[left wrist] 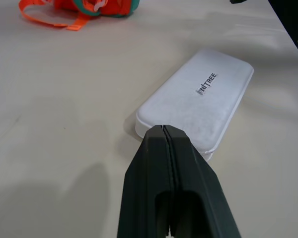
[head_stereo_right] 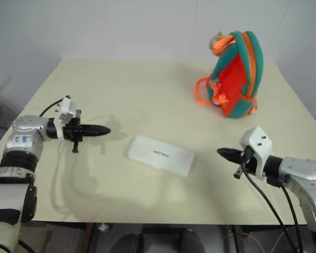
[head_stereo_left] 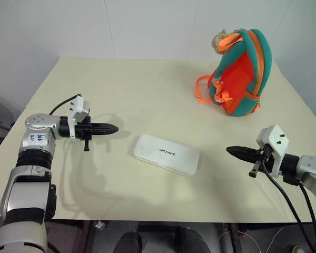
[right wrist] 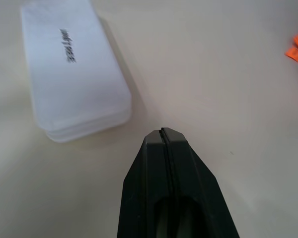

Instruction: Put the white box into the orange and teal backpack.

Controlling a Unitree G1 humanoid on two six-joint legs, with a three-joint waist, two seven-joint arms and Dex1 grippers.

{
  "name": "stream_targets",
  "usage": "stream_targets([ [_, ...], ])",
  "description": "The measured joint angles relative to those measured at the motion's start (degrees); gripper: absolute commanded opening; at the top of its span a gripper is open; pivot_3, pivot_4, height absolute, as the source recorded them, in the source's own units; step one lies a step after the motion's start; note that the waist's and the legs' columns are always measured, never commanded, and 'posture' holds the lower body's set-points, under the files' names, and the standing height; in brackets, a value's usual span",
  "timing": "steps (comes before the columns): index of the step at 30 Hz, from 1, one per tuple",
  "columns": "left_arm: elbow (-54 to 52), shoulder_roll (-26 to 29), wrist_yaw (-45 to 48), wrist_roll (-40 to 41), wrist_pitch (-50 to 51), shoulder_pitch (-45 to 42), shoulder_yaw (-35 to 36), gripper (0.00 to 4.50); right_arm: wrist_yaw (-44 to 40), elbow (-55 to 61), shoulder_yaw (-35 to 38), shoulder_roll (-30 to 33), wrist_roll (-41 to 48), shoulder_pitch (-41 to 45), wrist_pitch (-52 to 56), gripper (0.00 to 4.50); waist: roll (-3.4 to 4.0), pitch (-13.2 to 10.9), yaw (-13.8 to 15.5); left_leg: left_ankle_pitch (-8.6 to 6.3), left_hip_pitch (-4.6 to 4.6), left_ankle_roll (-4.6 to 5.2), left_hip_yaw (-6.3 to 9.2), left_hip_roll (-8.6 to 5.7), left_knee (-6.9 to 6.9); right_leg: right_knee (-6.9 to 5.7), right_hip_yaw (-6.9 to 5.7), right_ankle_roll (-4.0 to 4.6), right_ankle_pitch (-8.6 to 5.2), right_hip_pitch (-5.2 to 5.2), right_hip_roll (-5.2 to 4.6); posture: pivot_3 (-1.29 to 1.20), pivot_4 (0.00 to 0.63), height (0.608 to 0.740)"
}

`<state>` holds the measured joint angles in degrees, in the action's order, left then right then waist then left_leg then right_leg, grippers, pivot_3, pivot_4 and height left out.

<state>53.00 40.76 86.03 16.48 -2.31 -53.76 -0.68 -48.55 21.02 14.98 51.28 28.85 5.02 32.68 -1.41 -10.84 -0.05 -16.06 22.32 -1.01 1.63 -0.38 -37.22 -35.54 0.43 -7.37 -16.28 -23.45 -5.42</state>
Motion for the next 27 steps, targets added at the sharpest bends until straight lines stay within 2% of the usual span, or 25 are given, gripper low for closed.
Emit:
stream_targets([
  [5,5.45,-2.09,-0.1,-5.25,-2.68,-1.55,-2.82,0.0,2.09,-0.07,-4.11,0.08,-3.94,-0.7,1.72,0.12,-0.01,0.0,0.08,0.0,0.02,0.0,0.01,-0.01,-0.02,0.01,-0.01,0.0,0.0,-0.01,0.0,0.0,0.15,0.74],
  [11,10.37,-5.25,-3.88,-12.42,-7.23,-4.13,-5.99,0.0,4.44,-1.53,-11.23,0.25,-8.84,2.86,5.19,0.12,-0.01,0.0,0.1,0.0,0.02,0.0,0.02,-0.02,-0.01,0.01,-0.01,-0.01,0.0,-0.03,0.01,0.0,0.15,0.74],
  [17,12.9,-9.18,-4.63,-13.15,-9.22,-4.54,-5.9,0.0,5.24,-1.64,-15.12,-2.49,-9.94,6.48,6.37,0.12,-0.01,0.0,-0.03,-0.01,0.07,0.01,0.0,-0.02,-0.02,0.03,-0.01,-0.05,0.02,-0.04,0.0,0.0,0.15,0.74],
  [27,13.52,-11.73,-4.55,-13.57,-10.18,-4.94,-4.85,0.0,5.93,-2.76,-21.03,-6.26,-12.2,11.73,7.76,0.12,-0.01,0.0,0.05,-0.01,0.08,0.01,0.02,-0.04,-0.07,0.01,-0.02,-0.06,0.03,-0.04,0.0,0.0,0.15,0.74],
])
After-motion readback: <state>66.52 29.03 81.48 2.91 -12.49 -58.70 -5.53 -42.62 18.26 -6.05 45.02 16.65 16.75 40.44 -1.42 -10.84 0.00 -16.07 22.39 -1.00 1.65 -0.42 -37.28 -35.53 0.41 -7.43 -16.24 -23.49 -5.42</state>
